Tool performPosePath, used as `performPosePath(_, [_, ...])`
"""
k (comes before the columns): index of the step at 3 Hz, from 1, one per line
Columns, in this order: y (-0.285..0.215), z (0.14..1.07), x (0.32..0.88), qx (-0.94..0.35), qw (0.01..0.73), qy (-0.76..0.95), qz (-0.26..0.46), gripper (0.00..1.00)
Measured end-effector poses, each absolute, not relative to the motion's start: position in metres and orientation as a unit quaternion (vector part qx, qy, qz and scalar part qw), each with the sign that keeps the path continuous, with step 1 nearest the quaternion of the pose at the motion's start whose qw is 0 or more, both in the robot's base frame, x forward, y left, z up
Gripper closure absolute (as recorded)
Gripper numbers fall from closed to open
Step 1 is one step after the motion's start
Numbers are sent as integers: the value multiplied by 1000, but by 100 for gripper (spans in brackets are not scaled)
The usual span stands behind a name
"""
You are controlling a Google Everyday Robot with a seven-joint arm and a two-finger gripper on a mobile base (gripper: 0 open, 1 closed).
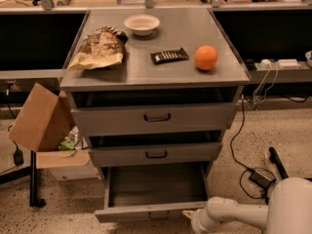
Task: Close bottom drawer
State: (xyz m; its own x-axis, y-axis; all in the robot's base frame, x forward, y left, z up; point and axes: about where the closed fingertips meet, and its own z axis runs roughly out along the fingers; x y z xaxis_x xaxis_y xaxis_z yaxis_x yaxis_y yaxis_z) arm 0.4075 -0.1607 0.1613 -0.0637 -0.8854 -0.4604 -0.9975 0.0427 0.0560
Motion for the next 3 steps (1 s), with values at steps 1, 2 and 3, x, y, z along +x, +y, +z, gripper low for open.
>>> performPosePath(1, [-164, 166, 412, -663, 170, 708, 176, 18])
performPosePath(2, [-169, 171, 426, -660, 188, 709, 159, 41])
performPosePath(3, [-173, 170, 440, -656, 195, 714, 147, 65])
